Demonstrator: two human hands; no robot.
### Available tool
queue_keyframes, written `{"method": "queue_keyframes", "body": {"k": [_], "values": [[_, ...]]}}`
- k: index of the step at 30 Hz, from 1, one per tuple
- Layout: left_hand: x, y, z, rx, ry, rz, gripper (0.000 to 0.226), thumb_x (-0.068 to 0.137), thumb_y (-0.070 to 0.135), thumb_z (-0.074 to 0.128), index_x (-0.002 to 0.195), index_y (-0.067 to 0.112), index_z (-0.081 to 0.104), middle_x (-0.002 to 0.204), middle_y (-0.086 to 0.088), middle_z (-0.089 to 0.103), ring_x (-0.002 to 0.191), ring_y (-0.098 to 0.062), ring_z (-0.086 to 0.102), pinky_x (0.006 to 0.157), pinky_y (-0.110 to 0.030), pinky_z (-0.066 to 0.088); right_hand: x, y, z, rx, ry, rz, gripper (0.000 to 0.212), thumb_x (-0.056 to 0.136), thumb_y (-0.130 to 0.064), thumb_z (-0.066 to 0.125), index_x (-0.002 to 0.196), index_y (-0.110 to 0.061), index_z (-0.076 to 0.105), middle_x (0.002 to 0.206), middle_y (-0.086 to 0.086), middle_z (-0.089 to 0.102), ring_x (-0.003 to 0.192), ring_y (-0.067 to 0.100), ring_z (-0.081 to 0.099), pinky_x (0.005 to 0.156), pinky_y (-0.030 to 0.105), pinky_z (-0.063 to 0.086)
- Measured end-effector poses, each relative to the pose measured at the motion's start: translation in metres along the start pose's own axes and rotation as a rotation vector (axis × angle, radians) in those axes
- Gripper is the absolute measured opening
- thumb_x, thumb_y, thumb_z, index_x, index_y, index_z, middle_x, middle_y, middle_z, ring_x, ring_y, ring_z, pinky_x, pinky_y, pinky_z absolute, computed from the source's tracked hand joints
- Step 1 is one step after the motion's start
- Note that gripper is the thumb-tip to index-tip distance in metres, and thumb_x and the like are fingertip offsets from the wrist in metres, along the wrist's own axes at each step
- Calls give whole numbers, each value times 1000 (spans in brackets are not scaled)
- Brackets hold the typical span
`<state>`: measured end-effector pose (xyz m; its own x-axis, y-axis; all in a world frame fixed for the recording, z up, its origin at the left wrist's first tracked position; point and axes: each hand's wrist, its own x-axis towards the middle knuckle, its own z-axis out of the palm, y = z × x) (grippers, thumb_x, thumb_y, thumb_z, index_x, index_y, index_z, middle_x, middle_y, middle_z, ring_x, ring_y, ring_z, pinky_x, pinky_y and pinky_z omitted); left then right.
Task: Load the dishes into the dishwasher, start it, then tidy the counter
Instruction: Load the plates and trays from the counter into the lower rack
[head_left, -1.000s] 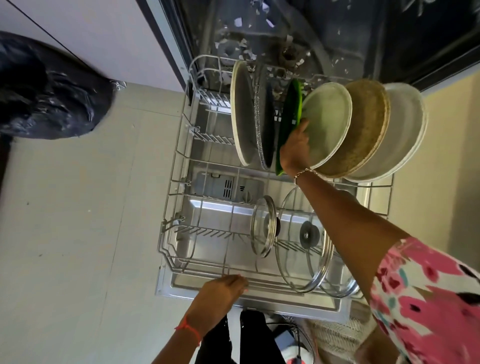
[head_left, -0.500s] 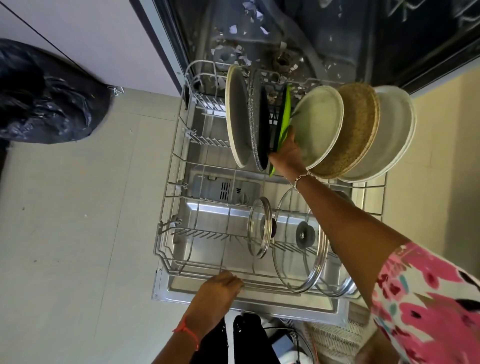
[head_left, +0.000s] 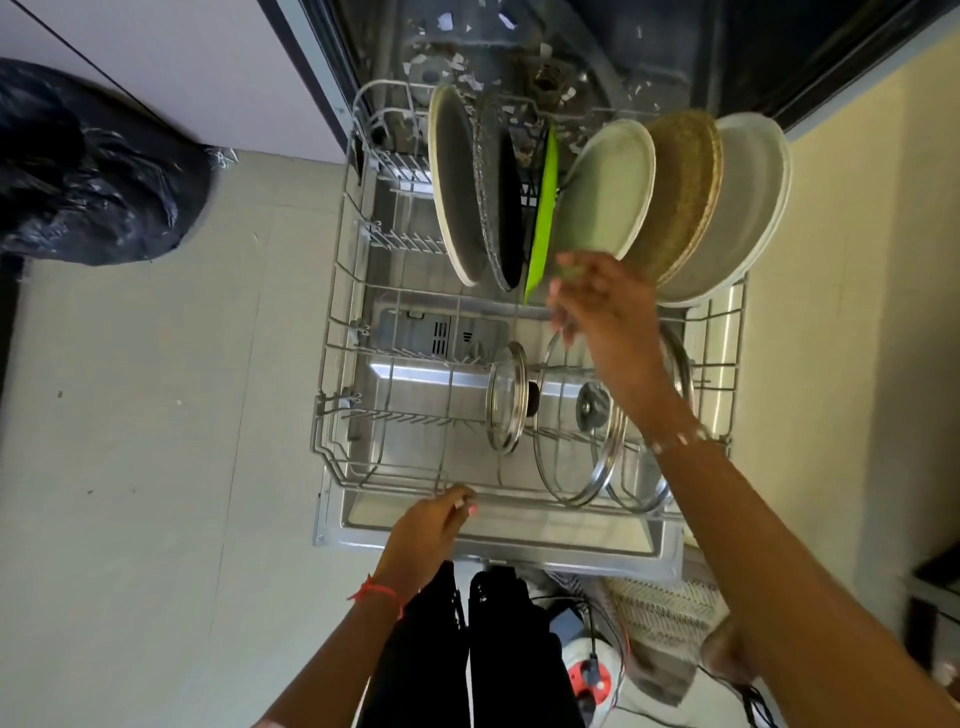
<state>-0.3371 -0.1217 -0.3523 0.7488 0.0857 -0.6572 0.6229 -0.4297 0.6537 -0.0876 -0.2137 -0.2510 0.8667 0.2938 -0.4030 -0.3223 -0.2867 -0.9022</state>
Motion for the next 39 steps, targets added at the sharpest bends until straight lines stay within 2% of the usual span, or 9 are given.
{"method": "queue_keyframes", "body": {"k": [2, 6, 9, 12, 17, 21, 25, 30, 39], "values": [[-4, 1, 6, -289, 29, -37, 15, 96, 18, 49, 103, 23, 60, 74, -10, 58, 57, -4, 46, 61, -19, 41, -61, 1, -24, 244, -99, 101, 5, 82, -7, 66, 87, -9, 65, 62, 6, 62, 46, 19, 51, 41, 22, 41], [-5, 1, 19, -509, 62, -136, 18, 96, 4, 44, 97, 18, 55, 70, -4, 51, 55, -7, 46, 58, -21, 41, -159, 56, -51, 336, -428, 595, 19, 63, -25, 78, 71, -10, 71, 51, 9, 58, 34, 14, 46, 34, 15, 34], [-1, -2, 29, -608, 112, -175, 20, 96, 2, 43, 94, 18, 55, 72, -1, 51, 51, -6, 46, 60, -27, 40, -196, 118, -41, 110, -256, 763, 9, 79, -7, 70, 71, -7, 67, 44, 4, 55, 29, 10, 41, 32, 14, 29], [2, -4, 34, -654, 151, -193, 24, 97, 1, 41, 94, 19, 56, 68, -2, 51, 50, -6, 45, 60, -24, 41, -197, 158, -24, 144, 168, 667, 17, 85, 6, 61, 87, -11, 61, 40, -2, 53, 26, 6, 38, 30, 12, 30], [2, -6, 35, -639, 175, -156, 21, 97, 7, 44, 95, 21, 59, 60, -7, 47, 48, -6, 45, 55, -19, 42, -178, 181, -4, 166, 271, 543, 10, 80, -5, 70, 82, 3, 65, 74, 9, 63, 32, 12, 41, 34, 17, 33], [2, -8, 36, -639, 186, -152, 19, 96, 8, 45, 94, 21, 59, 56, -5, 45, 46, -6, 44, 55, -20, 41, -166, 187, 1, 133, 507, 515, 18, 76, -5, 74, 78, -14, 58, 52, 10, 52, 33, 7, 41, 37, 19, 36], [3, -9, 37, -600, 205, -146, 18, 97, 11, 46, 95, 23, 59, 56, -5, 47, 46, -5, 45, 58, -24, 43, -159, 190, 2, 130, 430, 481, 9, 85, 1, 62, 93, -2, 64, 56, 8, 52, 35, 2, 43, 33, 16, 37], [5, -7, 38, -607, 231, -163, 19, 97, 7, 45, 92, 18, 60, 59, -3, 46, 47, -6, 43, 55, -19, 42, -154, 197, -4, 206, 372, 543, 29, 92, 10, 42, 79, -5, 64, 53, 5, 50, 38, 7, 43, 33, 18, 35], [25, 8, 20, -661, 275, -134, 27, 94, -6, 43, 85, 9, 63, 64, 0, 54, 44, -1, 38, 46, -10, 32, -128, 185, -16, 15, 208, 440, 29, 90, 11, 47, 80, -11, 64, 58, 5, 47, 50, 15, 42, 39, 17, 37]]}}
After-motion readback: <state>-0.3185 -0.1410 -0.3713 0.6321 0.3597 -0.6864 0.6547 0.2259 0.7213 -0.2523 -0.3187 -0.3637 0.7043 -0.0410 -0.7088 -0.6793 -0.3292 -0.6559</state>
